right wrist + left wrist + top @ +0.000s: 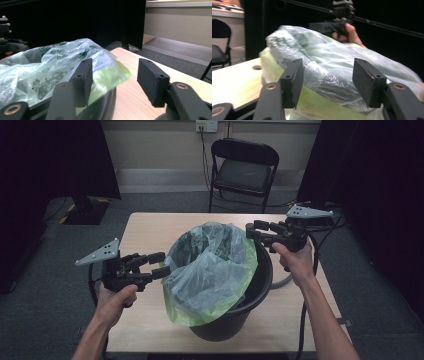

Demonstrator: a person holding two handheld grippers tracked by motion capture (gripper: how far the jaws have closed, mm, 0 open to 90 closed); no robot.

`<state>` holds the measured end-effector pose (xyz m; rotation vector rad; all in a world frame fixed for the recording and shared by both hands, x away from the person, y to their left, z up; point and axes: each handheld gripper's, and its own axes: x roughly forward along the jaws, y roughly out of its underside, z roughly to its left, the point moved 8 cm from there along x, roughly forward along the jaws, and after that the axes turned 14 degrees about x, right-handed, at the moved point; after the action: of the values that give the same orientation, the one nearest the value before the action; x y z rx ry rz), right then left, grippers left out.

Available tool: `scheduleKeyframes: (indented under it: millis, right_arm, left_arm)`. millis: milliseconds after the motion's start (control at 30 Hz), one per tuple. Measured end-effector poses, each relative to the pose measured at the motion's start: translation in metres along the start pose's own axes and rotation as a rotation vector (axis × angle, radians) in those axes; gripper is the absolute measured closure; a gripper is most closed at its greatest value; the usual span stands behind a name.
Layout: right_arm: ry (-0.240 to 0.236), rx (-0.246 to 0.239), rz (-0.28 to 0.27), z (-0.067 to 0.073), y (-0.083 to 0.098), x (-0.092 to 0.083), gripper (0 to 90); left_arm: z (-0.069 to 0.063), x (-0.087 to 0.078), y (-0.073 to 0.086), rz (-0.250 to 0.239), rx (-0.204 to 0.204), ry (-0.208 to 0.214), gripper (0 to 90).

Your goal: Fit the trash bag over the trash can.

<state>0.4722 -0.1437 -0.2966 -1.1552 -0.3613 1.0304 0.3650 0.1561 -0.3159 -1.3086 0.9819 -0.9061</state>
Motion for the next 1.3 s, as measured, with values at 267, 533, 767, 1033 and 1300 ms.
scheduleKeyframes:
  millis: [267,533,767,1033,1300]
  right_arm:
    - [-0.038,-0.016,0.05,0.009,0.001,0.008,39.1]
    - [-0.026,-0.015,0.138,0.01,0.002,0.019,39.2]
    - [0.043,-0.057,0.187,0.013,0.003,0.035,62.7]
    - [0.035,-0.041,0.125,0.009,-0.01,0.032,89.2]
    - [0.029,-0.015,0.08,-0.006,-0.009,0.006,90.0]
  left_arm:
    - [0.023,0.023,-0.017,-0.018,0.021,-0.083,39.9]
    - [0.025,0.036,-0.011,-0.016,0.008,-0.084,38.9]
    - [0.0,0.023,-0.009,-0.023,0.038,-0.061,39.1]
    - [-0.017,0.017,-0.01,-0.024,0.041,-0.022,37.8]
    - [0.018,0.026,-0.016,-0.05,0.01,-0.104,38.5]
